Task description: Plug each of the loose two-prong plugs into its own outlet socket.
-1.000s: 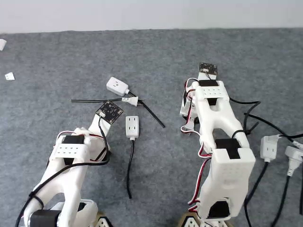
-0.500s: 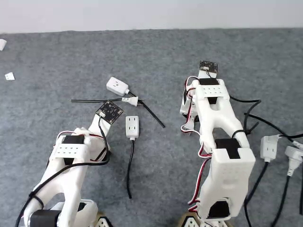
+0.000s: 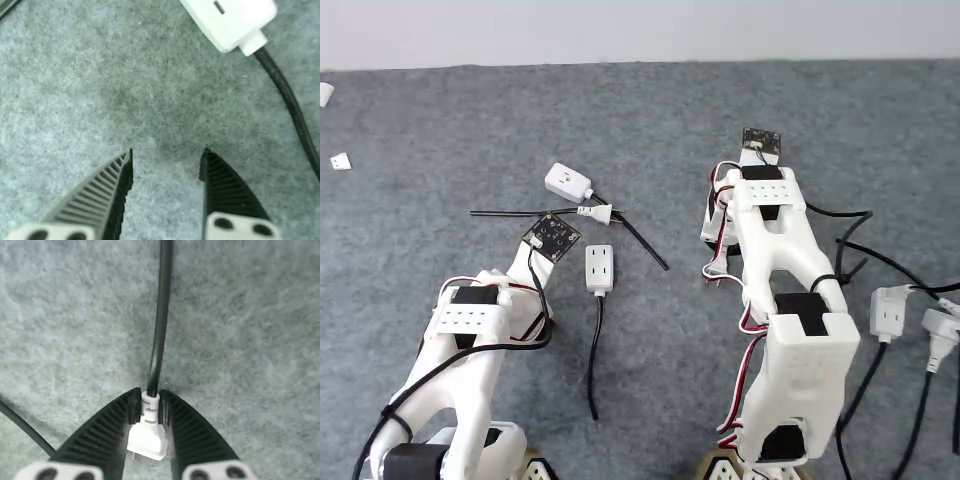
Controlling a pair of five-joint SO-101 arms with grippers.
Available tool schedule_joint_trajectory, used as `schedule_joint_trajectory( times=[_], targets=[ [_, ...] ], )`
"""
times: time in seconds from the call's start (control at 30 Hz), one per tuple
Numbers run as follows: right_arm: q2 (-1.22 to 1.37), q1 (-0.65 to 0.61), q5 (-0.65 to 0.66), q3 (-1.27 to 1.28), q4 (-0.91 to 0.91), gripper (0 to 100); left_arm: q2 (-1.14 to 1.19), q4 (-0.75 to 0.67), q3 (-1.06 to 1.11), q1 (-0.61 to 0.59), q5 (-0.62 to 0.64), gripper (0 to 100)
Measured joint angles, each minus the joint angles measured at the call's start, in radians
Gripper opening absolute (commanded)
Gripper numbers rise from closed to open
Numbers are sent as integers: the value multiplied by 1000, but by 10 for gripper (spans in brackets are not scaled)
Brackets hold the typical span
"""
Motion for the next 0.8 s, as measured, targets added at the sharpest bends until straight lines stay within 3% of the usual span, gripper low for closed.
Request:
schedule_joint_trajectory(
  times=[0.5, 0.7, 0.8],
  targets=[
    [-87, 8, 71, 0, 84, 9, 0, 0, 0, 0, 23, 206],
    [-292, -87, 124, 0, 241, 9, 104, 6, -78, -12, 94, 207],
    [-381, -164, 160, 0, 325, 9, 222, 84, -189, -35, 98, 209]
  ],
)
